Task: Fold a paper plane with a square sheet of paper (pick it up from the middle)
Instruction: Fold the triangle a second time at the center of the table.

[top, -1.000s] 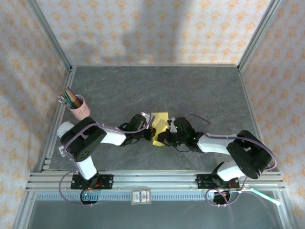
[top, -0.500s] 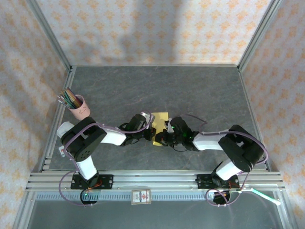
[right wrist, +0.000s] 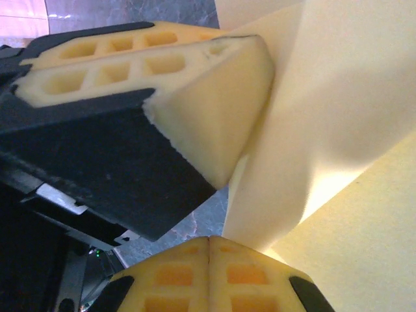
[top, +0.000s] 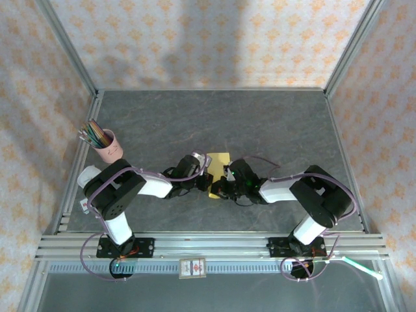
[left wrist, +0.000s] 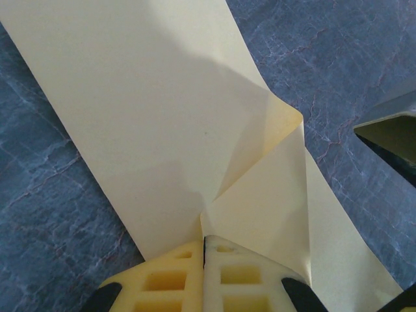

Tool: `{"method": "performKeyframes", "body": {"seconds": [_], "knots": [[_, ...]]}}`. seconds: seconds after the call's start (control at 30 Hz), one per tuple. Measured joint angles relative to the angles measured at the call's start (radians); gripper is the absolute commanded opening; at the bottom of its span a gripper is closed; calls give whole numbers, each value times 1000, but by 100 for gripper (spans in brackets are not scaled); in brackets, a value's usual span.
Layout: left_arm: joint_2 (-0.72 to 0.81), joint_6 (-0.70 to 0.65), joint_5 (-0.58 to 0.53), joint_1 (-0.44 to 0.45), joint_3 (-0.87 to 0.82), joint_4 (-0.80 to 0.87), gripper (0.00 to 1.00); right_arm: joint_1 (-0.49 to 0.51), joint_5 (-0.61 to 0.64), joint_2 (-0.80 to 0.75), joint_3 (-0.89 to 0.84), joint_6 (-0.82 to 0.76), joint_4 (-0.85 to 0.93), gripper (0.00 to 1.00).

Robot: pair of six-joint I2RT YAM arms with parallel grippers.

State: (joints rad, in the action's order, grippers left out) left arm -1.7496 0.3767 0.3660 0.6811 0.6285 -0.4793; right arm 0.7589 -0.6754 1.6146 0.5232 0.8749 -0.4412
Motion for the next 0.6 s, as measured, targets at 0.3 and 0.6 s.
{"method": "performKeyframes", "body": {"seconds": [0.3, 0.6], "knots": [[0, -1, -1, 0, 2, 0, 0, 4, 26, 32, 9, -18, 22, 1], [-5, -4, -1, 0, 7, 2, 0, 4, 31, 37, 14, -37, 34, 1]]}}
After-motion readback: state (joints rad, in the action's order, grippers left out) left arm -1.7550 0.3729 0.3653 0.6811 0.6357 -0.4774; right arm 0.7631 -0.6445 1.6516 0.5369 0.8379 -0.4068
